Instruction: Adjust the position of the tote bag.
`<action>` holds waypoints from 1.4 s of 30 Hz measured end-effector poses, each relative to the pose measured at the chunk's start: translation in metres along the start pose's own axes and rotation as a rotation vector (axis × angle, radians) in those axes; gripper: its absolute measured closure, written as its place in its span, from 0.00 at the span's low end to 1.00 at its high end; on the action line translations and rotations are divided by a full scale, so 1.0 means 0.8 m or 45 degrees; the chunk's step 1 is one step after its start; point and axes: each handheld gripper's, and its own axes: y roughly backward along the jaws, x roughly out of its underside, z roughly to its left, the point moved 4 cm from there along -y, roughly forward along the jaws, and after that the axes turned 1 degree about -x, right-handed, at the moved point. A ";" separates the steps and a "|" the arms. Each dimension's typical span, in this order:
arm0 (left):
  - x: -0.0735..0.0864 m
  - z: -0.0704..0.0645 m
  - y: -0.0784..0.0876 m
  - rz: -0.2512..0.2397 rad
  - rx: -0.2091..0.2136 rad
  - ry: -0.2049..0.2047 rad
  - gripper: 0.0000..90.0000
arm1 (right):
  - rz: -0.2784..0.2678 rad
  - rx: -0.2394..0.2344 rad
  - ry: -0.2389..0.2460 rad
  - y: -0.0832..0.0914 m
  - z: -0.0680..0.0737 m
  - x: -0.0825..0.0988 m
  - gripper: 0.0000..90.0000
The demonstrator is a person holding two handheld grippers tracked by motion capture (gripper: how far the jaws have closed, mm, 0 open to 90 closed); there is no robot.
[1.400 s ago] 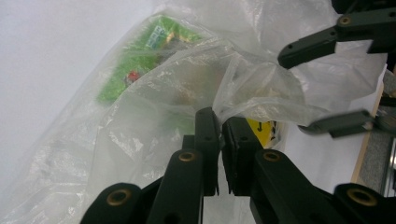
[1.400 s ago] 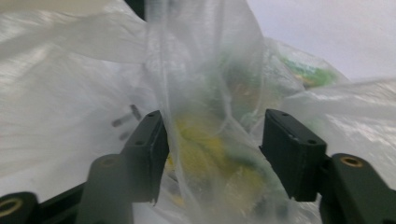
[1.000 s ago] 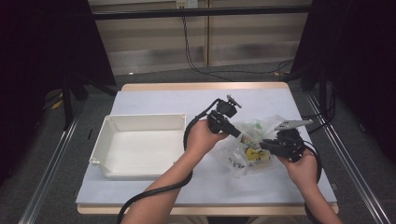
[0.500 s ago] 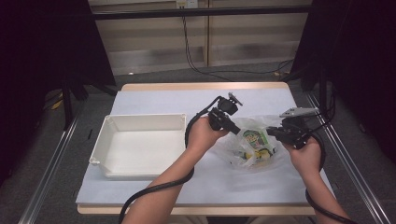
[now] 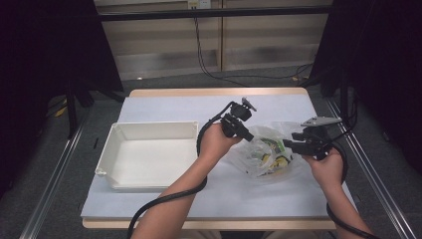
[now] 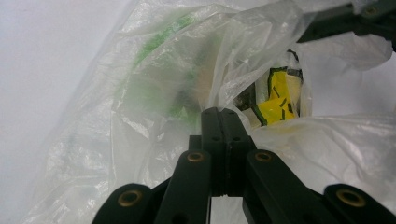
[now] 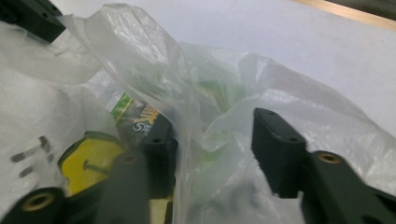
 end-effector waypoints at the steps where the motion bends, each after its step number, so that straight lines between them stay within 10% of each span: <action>1: 0.000 0.002 0.002 -0.002 -0.001 -0.005 1.00 | -0.004 0.001 0.006 0.008 0.003 0.008 0.53; 9: 0.002 0.000 0.009 -0.016 -0.013 0.010 1.00 | 0.040 0.049 0.052 0.018 0.004 0.035 0.54; 19: 0.006 0.001 0.003 0.013 0.006 0.007 1.00 | 0.021 0.007 0.028 0.023 -0.011 0.019 1.00; 31: 0.007 -0.002 0.001 0.013 0.036 0.002 1.00 | -0.030 0.033 -0.053 0.004 -0.024 -0.002 0.89; 42: 0.009 -0.011 -0.002 0.026 0.040 -0.012 1.00 | -0.090 -0.027 -0.022 0.035 0.006 0.015 0.65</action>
